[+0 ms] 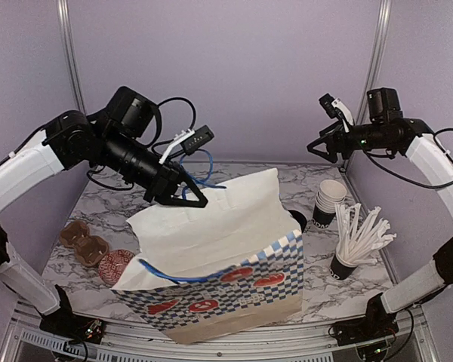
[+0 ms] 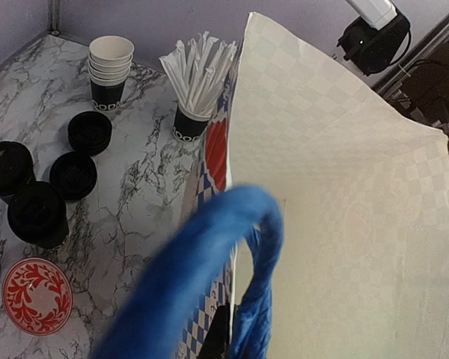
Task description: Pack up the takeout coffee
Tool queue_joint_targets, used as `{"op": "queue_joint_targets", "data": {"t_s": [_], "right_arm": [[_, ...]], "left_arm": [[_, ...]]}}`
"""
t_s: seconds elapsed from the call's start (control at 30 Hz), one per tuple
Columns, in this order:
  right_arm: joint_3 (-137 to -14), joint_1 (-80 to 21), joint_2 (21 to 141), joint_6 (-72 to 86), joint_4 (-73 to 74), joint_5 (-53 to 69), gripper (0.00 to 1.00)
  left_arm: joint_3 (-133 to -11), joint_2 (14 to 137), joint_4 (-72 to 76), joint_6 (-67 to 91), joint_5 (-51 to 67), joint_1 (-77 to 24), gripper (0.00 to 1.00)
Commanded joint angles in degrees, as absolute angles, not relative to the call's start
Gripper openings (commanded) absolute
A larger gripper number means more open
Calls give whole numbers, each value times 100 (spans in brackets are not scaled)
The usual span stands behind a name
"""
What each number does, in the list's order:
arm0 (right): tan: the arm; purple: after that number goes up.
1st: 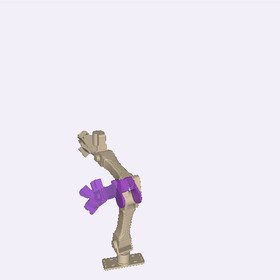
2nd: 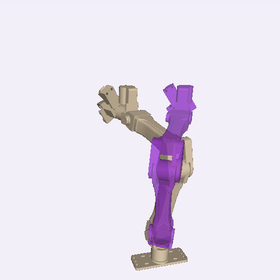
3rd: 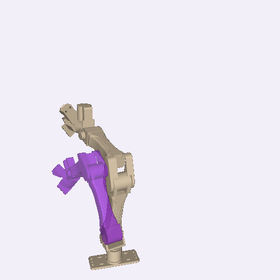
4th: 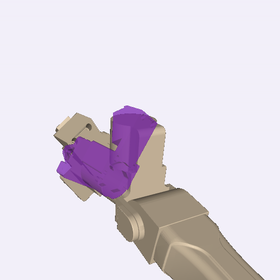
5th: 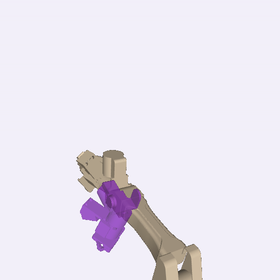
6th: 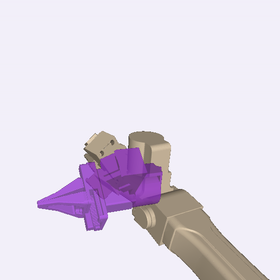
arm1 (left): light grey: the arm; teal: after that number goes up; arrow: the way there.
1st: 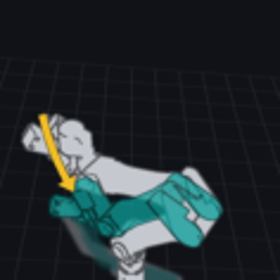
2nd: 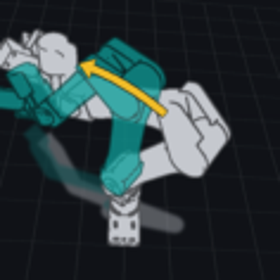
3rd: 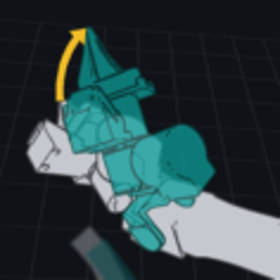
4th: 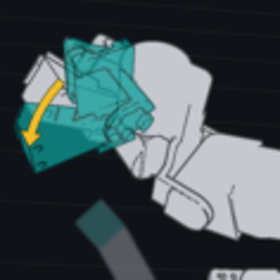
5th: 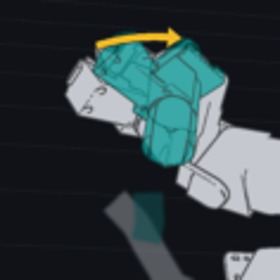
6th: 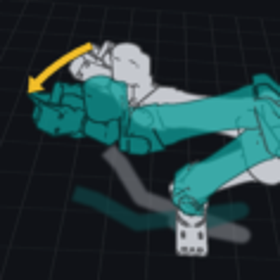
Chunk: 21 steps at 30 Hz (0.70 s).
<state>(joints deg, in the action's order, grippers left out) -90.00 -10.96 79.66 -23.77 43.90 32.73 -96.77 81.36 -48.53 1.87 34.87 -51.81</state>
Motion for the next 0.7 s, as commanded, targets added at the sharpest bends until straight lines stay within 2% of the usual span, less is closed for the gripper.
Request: {"op": "queue_joint_targets", "data": {"t_s": [0.0, 0.17, 0.33, 0.47, 0.6, 0.67], "right_arm": [[-8907, -1071, 7869, -2346, 4289, 3596, 84], [-8821, -1072, 7890, -2402, 4289, 3736, 84], [-8769, -1077, 7942, -2434, 4286, 3874, 84], [-8728, -1072, 8041, -2414, 4222, 4049, 84], [-8745, -1072, 8175, -2399, 4197, 4222, 83], [-8754, -1072, 8206, -2419, 4228, 4272, 84]], "left_arm": [[-10072, 9197, -5287, -546, 3662, -5572, 0], [-11080, 10396, -6004, -1079, 3477, -5704, 0], [-11697, 10889, -6175, -1228, 2613, -5654, 1], [-12060, 11107, -6164, -1339, 1767, -5643, 11], [-12218, 11114, -6122, -1401, 1290, -5655, 32], [-12246, 10910, -6122, -1373, 882, -5723, 47]]}}
